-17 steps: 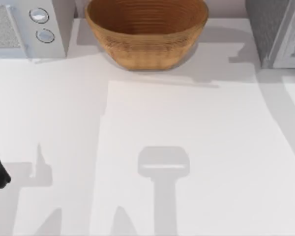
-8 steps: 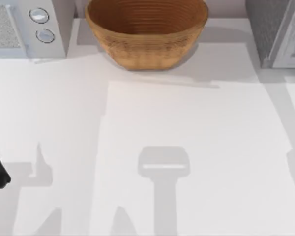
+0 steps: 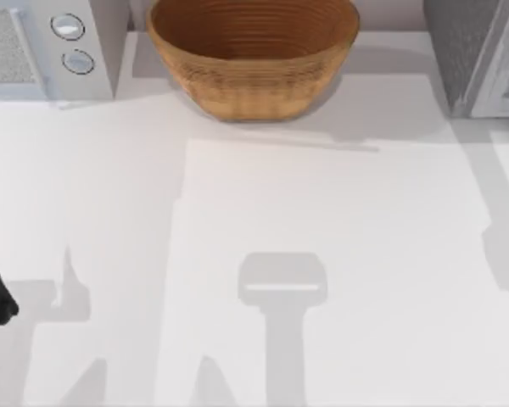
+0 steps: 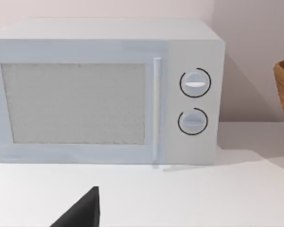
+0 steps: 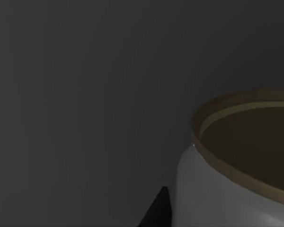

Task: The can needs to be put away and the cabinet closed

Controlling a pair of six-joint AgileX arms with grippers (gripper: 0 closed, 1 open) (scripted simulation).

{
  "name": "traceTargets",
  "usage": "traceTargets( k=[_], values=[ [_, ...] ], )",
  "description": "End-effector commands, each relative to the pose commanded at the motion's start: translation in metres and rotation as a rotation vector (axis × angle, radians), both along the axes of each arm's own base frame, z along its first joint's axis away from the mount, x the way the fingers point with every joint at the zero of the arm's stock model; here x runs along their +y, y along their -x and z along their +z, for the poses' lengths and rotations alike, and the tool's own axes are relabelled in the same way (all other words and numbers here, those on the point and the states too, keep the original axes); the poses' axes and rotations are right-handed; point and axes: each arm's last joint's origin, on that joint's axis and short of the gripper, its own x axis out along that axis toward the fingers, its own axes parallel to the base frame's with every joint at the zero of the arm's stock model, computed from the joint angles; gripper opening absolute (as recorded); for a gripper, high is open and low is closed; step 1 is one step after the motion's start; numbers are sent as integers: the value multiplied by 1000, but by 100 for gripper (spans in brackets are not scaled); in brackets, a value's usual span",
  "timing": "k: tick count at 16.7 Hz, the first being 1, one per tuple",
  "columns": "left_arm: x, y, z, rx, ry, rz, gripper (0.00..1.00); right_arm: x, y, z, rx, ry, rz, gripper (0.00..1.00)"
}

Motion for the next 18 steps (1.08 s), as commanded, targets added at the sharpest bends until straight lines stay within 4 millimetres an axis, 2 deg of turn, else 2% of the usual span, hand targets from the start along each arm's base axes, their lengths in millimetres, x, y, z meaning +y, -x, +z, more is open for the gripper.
traceTargets(
  k=[4,17,18],
  values=[
    [0,0,0,0,0,0,100,0,0,0,0,0,0,0],
    [0,0,0,0,0,0,100,0,0,0,0,0,0,98],
    [0,0,0,0,0,0,100,0,0,0,0,0,0,100]
  ],
)
